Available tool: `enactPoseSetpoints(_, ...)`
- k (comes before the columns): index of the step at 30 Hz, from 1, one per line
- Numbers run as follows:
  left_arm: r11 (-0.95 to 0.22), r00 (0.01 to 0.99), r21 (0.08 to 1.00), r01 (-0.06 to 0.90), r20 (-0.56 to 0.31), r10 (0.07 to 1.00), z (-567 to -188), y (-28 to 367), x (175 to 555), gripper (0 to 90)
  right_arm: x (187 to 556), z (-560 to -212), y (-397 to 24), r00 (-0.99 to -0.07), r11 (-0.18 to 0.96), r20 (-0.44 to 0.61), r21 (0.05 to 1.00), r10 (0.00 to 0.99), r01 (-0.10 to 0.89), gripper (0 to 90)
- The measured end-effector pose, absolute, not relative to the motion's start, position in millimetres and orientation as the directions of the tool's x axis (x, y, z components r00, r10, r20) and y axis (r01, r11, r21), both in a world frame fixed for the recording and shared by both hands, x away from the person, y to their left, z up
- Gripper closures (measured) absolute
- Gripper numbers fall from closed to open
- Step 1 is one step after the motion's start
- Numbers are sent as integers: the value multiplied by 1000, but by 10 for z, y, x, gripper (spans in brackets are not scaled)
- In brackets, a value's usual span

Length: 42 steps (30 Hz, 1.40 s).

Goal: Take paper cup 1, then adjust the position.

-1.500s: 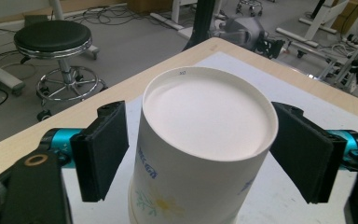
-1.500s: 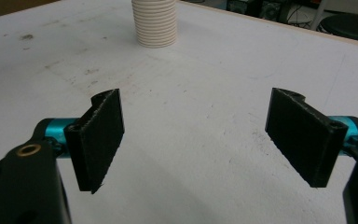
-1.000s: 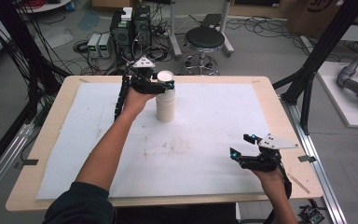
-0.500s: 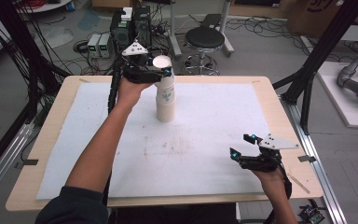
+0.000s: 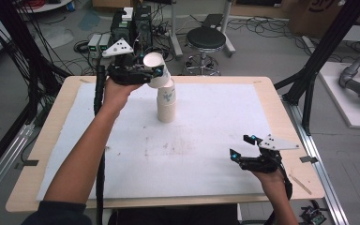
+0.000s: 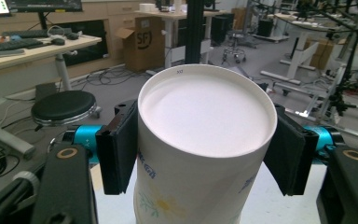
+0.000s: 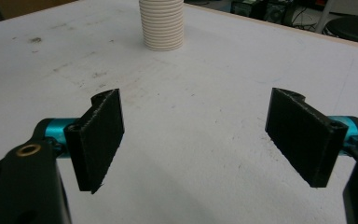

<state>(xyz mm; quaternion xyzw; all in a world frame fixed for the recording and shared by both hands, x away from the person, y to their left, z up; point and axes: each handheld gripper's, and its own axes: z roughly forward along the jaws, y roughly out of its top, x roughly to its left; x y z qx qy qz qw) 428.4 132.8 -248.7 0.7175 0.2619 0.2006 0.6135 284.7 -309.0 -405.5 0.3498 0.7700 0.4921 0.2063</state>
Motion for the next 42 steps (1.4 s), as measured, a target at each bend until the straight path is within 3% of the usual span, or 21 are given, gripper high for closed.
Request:
enactPoseSetpoints(9,-131,805,984,121,-20,593,-2600,1411,3991,339,2857,-4051,-3036,-687,282,25,900,726,331,198)
enactPoseSetpoints(22,-114,849,982,153,-72,524,-2950,1422,3657,339,2845,-4011,-2969,-726,299,24,902,687,312,198)
enactPoseSetpoints(42,-113,891,978,176,-110,441,-3261,1291,3491,337,2893,-3990,-2794,-788,329,49,892,613,311,198)
